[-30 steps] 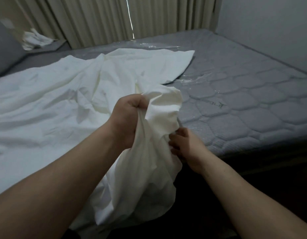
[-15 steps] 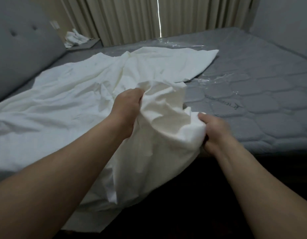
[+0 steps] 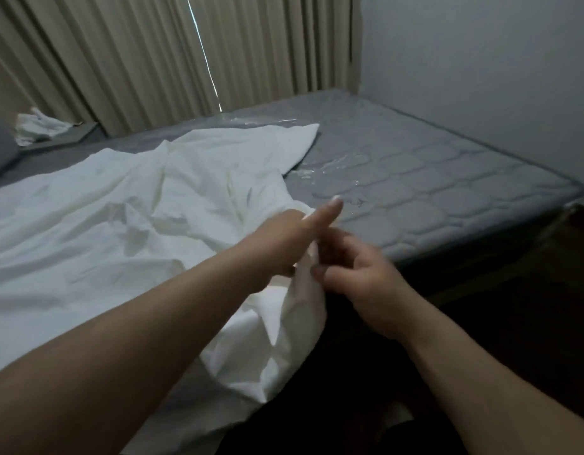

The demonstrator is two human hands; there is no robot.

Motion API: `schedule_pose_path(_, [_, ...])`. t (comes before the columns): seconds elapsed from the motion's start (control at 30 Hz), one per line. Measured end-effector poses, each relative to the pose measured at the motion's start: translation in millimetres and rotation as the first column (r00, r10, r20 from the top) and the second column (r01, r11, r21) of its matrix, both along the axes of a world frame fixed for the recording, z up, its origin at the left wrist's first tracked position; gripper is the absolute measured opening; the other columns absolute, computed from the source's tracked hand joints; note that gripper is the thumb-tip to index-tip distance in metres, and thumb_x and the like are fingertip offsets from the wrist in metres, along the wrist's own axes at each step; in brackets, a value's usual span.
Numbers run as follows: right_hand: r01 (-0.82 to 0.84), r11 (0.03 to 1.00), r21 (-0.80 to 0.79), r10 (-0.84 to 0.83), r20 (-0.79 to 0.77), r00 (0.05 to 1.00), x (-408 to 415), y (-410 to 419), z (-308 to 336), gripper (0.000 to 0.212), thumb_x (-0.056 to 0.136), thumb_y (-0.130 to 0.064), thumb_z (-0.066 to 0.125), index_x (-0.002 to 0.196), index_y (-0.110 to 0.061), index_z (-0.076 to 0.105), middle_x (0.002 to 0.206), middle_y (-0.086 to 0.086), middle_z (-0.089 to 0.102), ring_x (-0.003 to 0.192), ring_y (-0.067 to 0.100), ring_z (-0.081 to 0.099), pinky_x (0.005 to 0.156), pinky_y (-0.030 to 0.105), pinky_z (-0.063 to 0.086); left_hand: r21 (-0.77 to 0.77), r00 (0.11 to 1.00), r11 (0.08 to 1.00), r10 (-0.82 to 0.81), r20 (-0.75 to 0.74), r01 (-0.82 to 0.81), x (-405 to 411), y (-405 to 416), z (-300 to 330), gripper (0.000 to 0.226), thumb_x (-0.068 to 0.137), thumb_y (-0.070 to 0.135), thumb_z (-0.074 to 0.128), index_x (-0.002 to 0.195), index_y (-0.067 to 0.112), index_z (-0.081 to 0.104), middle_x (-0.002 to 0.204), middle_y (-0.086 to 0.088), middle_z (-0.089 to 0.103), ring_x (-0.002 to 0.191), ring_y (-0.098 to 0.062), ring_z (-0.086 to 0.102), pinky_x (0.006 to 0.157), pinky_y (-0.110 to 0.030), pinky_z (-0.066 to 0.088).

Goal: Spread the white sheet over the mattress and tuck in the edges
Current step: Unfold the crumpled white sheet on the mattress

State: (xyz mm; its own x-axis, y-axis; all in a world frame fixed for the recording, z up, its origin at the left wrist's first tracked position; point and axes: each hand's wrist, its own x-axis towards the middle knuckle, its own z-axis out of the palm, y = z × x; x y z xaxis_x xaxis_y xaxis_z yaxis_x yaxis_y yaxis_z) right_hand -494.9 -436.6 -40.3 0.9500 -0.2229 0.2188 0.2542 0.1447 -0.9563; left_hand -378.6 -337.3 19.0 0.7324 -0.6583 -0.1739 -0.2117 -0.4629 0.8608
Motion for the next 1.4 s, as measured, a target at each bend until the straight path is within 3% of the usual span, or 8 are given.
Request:
schedule_pose_path(0.13, [-0.177,0.954,-0.242,0.141,-0.160,0.977,-2,26,-5,0.047,0.083,0.012,0.060,0.121,-0.015,0.069,0.114,0.012,0.073,0.104,0.029,0.070,0.096,0.045,0.055,-0.055,0.990,0.989,0.140,-0.015,-0.140,14,9,-21,0.024,0.087,0.026,0.070,0.083,0.002,0.068,0.070,-0.011,0.060,0.067,-0.024,0.059,0.064,-0.038,0.046])
schedule_pose_path(0.27, [0.193,0.976,-0.099,-0.215,-0.324,0.921,16,24,-38,0.033,0.081,0.005,0.053,0.078,-0.021,0.074,0.083,0.006,0.074,0.079,0.024,0.063,0.077,0.041,0.051,-0.111,0.967,0.966,0.243,0.078,-0.234,20,35,-20,0.038,0.098,0.031,0.064,0.081,-0.003,0.063,0.068,-0.010,0.053,0.065,-0.021,0.052,0.060,-0.036,0.040])
schedule_pose_path(0.43, [0.273,0.958,0.091,-0.188,-0.522,0.832,63,23,-68,0.026,0.094,-0.014,0.060,0.118,-0.025,0.057,0.101,0.004,0.067,0.081,0.018,0.061,0.076,0.034,0.047,-0.252,0.952,0.942,0.264,0.156,-0.220,14,66,25,0.054,0.097,0.049,0.059,0.078,-0.002,0.055,0.070,-0.010,0.048,0.063,-0.021,0.045,0.060,-0.037,0.038])
schedule_pose_path(0.6, [0.031,0.929,0.369,0.183,-0.530,0.828,97,48,-79,0.020,0.097,-0.036,0.055,0.083,-0.023,0.053,0.062,-0.002,0.053,0.050,0.013,0.051,0.069,0.032,0.044,-0.348,0.949,0.888,0.313,-0.024,-0.302,15,100,54,0.049,0.104,0.040,0.058,0.106,-0.008,0.066,0.084,-0.018,0.067,0.073,-0.028,0.065,0.066,-0.039,0.058])
schedule_pose_path(0.87, [0.286,0.903,0.322,-0.017,-0.637,0.771,133,74,-94,0.029,0.099,-0.016,0.064,0.123,-0.002,0.065,0.104,0.021,0.074,0.082,0.031,0.069,0.080,0.049,0.058,-0.328,0.929,0.879,0.370,0.011,-0.346,26,127,56,0.051,0.104,0.042,0.058,0.106,-0.009,0.064,0.092,-0.027,0.070,0.078,-0.029,0.065,0.077,-0.048,0.058])
schedule_pose_path(1.2, [0.335,0.640,0.691,-0.391,-0.082,0.917,69,-59,23,0.041,0.102,-0.023,0.058,0.130,0.007,0.062,0.121,0.024,0.072,0.110,0.039,0.072,0.087,0.050,0.062,-0.235,0.916,0.891,0.401,0.005,-0.389,47,112,16,0.053,0.102,0.051,0.056,0.102,0.000,0.070,0.084,-0.014,0.072,0.070,-0.021,0.063,0.065,-0.035,0.050])
schedule_pose_path(1.3, [0.466,0.717,0.519,-0.494,-0.095,0.865,52,-86,3,0.042,0.098,-0.025,0.065,0.129,0.003,0.064,0.124,0.022,0.071,0.112,0.037,0.071,0.090,0.050,0.060,-0.216,0.935,0.910,0.351,-0.050,-0.354,44,100,1,0.053,0.103,0.050,0.055,0.102,-0.001,0.068,0.084,-0.010,0.067,0.071,-0.023,0.058,0.068,-0.039,0.047])
schedule_pose_path(1.4, [0.575,0.817,-0.052,-0.542,-0.412,0.733,47,-85,-36,0.054,0.090,-0.039,0.069,0.131,-0.005,0.062,0.125,0.017,0.071,0.106,0.031,0.072,0.086,0.043,0.060,-0.259,0.936,0.900,0.349,-0.058,-0.351,39,78,-5,0.044,0.102,0.047,0.057,0.100,0.006,0.072,0.087,-0.015,0.071,0.072,-0.024,0.060,0.064,-0.036,0.048])
